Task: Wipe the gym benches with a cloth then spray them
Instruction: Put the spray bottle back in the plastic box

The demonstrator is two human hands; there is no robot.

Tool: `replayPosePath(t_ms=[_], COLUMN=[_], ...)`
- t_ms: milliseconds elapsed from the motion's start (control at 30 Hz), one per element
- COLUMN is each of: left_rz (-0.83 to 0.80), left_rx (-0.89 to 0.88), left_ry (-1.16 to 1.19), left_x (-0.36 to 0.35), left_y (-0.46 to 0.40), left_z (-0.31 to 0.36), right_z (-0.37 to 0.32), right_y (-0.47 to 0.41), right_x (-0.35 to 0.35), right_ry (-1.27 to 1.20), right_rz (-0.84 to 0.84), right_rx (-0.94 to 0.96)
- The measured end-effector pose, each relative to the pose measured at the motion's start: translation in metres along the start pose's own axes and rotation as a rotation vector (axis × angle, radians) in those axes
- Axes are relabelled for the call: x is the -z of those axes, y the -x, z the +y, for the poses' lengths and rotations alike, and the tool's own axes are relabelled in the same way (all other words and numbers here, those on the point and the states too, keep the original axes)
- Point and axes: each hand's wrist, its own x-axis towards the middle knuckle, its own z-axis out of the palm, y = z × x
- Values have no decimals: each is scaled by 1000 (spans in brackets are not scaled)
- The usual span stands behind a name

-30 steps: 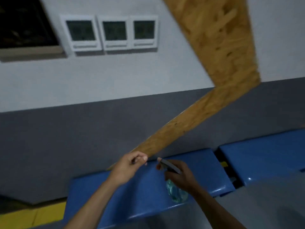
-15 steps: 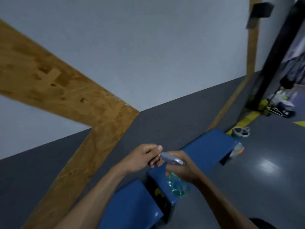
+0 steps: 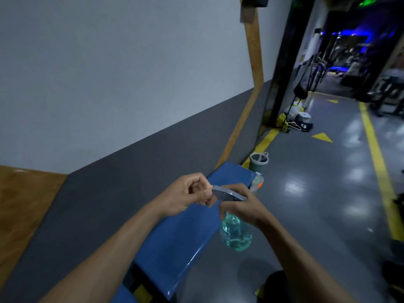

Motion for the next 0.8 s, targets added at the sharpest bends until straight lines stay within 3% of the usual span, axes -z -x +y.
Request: replayPosePath(t_ms=[200,433,667,800], left_rz=[-107,-227,-221,-142], left_rx=[23,-58,-150,-158], left_ry=[-7,-98,-63,-111], left_x=[-12,-47,-117,-141], left_y=[-137,-312,-488,-580], left_z=[-30,-49,-67,-78], right_z=[51,111,190,233], right_y=[-62,-108,-146,-186], right_x=[92,217,367,455], right_ry=[76,-16,-85,-134], right_rz=[0,168,271,213], right_rx=[-53,-102,-147,-148])
